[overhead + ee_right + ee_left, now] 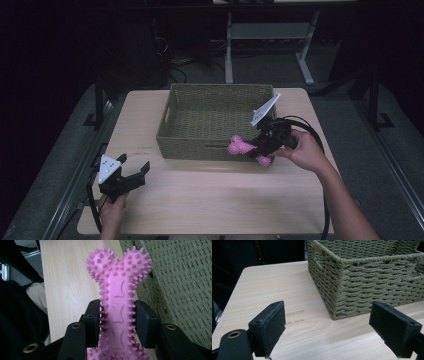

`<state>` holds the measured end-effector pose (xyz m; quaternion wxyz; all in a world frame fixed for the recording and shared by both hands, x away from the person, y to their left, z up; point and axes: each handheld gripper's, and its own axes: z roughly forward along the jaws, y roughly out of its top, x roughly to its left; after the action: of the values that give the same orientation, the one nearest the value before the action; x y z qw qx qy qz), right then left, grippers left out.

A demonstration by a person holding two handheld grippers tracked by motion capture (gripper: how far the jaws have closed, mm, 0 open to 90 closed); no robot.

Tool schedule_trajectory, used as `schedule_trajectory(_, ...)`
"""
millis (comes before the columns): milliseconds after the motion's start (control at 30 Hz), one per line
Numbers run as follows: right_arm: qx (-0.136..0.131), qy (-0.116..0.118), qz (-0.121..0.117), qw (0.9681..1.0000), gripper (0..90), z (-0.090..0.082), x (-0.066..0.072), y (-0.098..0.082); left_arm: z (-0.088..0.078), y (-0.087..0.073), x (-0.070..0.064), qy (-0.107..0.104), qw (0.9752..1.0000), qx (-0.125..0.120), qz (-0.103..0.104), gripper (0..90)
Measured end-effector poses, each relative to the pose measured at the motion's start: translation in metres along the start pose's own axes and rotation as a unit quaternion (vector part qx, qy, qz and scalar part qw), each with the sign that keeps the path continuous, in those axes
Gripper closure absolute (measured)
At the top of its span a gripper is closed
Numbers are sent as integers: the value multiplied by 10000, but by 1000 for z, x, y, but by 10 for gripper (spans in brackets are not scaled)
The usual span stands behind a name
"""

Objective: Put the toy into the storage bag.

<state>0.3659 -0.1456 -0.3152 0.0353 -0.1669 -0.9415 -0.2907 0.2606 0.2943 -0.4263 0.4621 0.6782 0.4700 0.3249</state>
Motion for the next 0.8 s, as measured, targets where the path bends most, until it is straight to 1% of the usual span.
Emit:
schedule_trajectory(267, 57, -13, -41, 10000, 577, -4, -4, 8, -1, 0, 0, 12, 10000, -28, -1, 130)
schedule_trajectory(367, 144, -72, -46, 9999, 577, -7, -7, 13, -1, 0, 0, 4, 10000, -23, -11, 130)
schedule_trajectory(400, 116, -68, -43, 9999, 577, -8, -8, 14, -2, 0, 0, 44, 10000, -31, 16, 130)
schedule_trajectory(467, 112, -73, -36, 9999, 577, -10, -10, 16, -2, 0, 1, 15, 10000, -39, -12, 130)
schedule_trajectory(667, 132, -88, -67, 9999, 577, -14, -14, 22, -3, -1, 1, 64, 10000, -37, -11, 130)
schedule_trajectory(800, 157, -102, -32, 9998, 577, -16, -19, 25, -3, -1, 2, 54, 10000, -25, -15, 130)
